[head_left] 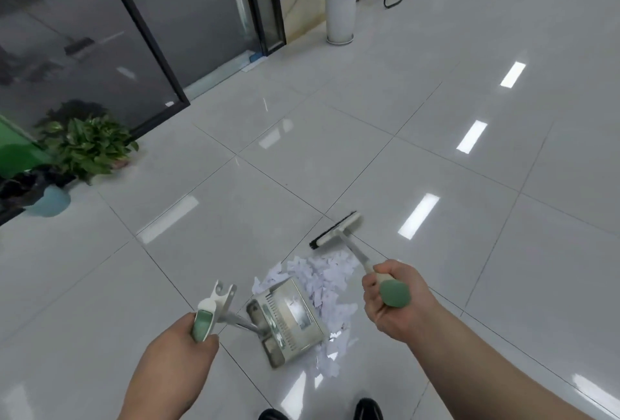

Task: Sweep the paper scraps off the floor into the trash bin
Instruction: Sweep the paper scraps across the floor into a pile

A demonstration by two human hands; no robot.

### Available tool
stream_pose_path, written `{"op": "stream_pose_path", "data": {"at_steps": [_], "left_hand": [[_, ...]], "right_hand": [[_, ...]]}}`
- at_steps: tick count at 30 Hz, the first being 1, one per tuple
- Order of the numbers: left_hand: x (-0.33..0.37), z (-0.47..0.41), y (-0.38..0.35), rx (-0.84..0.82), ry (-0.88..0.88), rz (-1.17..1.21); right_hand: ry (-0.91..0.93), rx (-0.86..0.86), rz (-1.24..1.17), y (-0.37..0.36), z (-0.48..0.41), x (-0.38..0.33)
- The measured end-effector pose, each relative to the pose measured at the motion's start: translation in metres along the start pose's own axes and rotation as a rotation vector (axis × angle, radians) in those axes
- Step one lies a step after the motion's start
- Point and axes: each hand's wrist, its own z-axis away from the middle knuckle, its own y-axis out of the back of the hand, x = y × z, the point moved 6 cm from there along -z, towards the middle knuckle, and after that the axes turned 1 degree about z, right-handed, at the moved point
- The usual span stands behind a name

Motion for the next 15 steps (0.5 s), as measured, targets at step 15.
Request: {"op": "stream_pose_path", "data": {"at_steps": [15], "left_hand": [[0.052, 0.028, -0.063, -0.046, -0.049, -0.005]], "right_hand": [[0.200, 0.512, 1.197, 0.141, 0.013, -0.095]]}}
